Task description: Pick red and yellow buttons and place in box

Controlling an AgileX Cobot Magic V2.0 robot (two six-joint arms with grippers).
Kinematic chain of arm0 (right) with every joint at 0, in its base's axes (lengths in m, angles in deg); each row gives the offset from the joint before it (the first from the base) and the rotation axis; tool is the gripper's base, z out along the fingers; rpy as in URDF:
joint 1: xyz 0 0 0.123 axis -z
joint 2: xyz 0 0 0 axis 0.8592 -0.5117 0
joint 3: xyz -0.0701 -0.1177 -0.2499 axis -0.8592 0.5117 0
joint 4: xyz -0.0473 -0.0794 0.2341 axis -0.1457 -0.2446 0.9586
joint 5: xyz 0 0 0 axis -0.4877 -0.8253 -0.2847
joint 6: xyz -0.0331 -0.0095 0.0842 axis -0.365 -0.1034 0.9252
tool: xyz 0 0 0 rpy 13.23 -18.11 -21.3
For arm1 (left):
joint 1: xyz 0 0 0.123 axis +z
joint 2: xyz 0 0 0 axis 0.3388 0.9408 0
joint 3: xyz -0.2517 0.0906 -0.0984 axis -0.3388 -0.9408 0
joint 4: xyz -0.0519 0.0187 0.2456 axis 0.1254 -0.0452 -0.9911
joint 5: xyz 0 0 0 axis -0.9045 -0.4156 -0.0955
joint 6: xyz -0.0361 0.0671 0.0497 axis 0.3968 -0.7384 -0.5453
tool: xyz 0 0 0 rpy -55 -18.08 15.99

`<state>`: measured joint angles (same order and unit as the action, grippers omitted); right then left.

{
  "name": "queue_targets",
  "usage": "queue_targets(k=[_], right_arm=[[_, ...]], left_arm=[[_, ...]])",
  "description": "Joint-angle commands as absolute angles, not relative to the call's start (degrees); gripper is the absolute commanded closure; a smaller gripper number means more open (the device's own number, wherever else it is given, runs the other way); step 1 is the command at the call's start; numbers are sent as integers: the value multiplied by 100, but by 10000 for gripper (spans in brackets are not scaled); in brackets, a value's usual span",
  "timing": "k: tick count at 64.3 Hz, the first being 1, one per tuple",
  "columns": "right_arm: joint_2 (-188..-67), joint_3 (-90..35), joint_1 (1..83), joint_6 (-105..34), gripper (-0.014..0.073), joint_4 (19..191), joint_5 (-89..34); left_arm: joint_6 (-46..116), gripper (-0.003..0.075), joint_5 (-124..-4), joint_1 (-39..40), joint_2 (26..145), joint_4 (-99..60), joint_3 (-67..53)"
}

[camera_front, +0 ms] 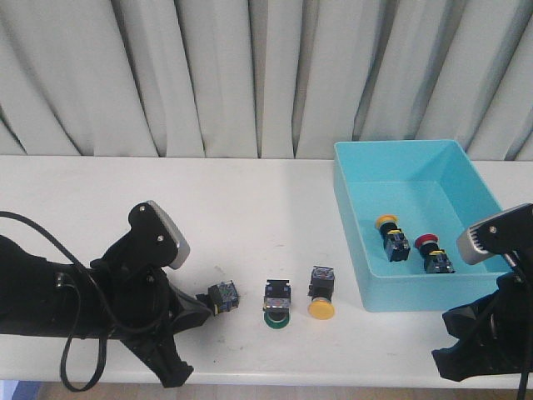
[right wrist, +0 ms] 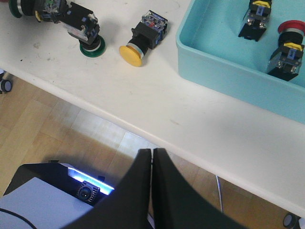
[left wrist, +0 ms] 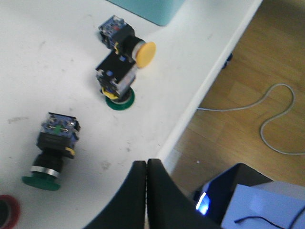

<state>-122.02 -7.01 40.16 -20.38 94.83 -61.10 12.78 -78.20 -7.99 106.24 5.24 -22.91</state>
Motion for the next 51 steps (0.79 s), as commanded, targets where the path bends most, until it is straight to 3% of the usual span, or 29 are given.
queue_targets(k=[1,8,16,31,51], right_arm=[[-12134,-853,4024,-2059,601,9506,-5869],[-12134,-853,4024,-2060,601,9500,-5869],[-12134,-853,4024,-2060,601,9500,-5869],[-12134,-853,4024,-2060,601,9500,-5869],[-12134,-853,4024,-2060,600,9500,-5869]], left_arm=[[1296,728,-7466,-799,10371,690,-2111],[1706,728,-7411,-799,10053,207,-2111],[3243,728,-6515,-799,9428,-1366,-2344],[6105,728,-5552,-364,7491,-4087,-3686],[6749,728,-5544,1018,4651,-4496,-5375]])
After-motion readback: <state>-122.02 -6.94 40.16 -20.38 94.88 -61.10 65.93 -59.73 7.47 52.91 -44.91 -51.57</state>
